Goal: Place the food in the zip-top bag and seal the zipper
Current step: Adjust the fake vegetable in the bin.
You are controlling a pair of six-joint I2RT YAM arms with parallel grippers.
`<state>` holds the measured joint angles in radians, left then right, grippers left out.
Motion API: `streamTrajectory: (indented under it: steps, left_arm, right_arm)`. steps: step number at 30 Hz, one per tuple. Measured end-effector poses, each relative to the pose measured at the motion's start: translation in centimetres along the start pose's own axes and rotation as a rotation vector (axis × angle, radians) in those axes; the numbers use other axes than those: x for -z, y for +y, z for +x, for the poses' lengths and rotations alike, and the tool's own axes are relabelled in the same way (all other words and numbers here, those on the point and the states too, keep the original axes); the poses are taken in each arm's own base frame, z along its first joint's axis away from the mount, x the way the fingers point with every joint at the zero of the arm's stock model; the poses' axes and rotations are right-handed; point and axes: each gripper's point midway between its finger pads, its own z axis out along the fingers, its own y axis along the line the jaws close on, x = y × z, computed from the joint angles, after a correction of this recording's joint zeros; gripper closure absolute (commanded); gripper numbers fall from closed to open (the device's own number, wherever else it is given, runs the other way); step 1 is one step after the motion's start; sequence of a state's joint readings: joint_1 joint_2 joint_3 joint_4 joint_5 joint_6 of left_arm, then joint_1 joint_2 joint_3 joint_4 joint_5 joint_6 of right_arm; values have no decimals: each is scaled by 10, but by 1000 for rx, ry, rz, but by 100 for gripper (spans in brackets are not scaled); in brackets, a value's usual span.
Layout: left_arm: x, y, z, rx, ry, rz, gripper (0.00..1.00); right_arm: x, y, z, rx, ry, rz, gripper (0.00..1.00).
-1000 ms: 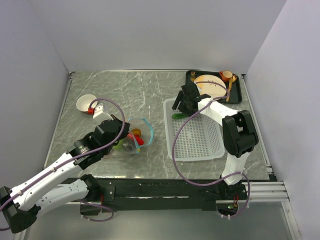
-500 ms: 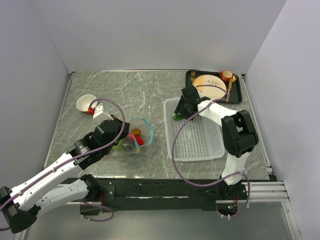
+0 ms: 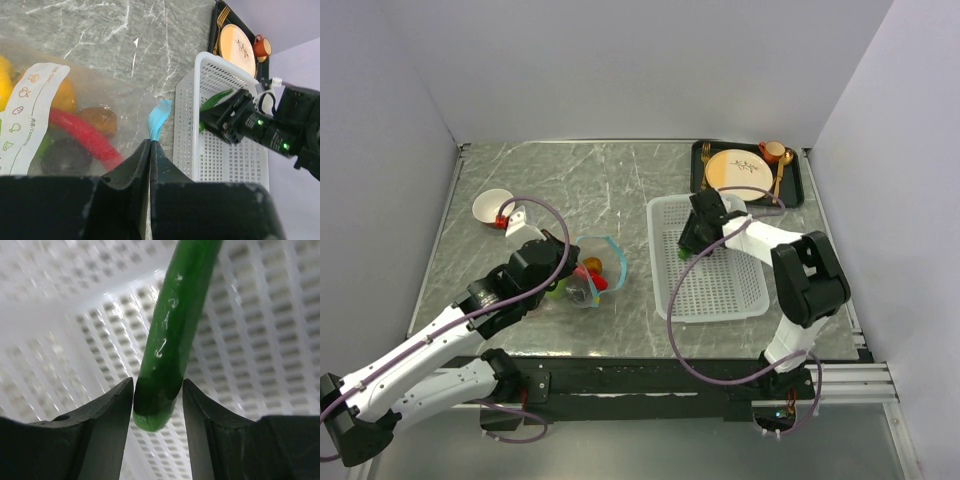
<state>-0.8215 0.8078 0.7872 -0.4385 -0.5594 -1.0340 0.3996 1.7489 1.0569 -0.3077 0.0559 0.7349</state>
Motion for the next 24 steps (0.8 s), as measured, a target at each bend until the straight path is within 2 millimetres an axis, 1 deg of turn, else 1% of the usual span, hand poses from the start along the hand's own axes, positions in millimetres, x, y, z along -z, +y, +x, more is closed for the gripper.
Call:
streamTrajectory:
  steps: [2, 3, 5, 6, 9, 12, 15, 18, 20, 24]
  left_arm:
    - [0, 0, -1, 1, -3, 0, 92]
    - [1, 0, -1, 2, -4, 1, 92]
    - [1, 0, -2, 3, -8, 2, 92]
    - [2, 0, -2, 4, -8, 2, 92]
    - [2, 1, -2, 2, -7, 0, 91]
    - [2, 1, -2, 2, -7, 0, 91]
    - [2, 1, -2, 2, -6, 0, 92]
    - [1, 1, 0, -2, -2, -4, 92]
    - [-2, 2, 2, -9, 5, -11, 92]
    - [-5, 3, 8, -18, 22, -20, 92]
  right_arm:
    - [7, -5, 5, 6, 3, 1, 49]
    - [12, -5, 6, 13, 0, -3, 46]
    - [20, -2, 2, 37, -13, -25, 43]
    - [25, 1, 1, 64, -18, -42, 41]
    - [35, 5, 0, 162, 3, -63, 41]
    - [41, 5, -1, 267, 31, -64, 34]
    - [41, -6, 3, 315, 47, -32, 33]
    - [40, -15, 10, 324, 72, -2, 33]
    - [41, -16, 11, 316, 76, 2, 33]
    - [40, -10, 9, 264, 61, -16, 32]
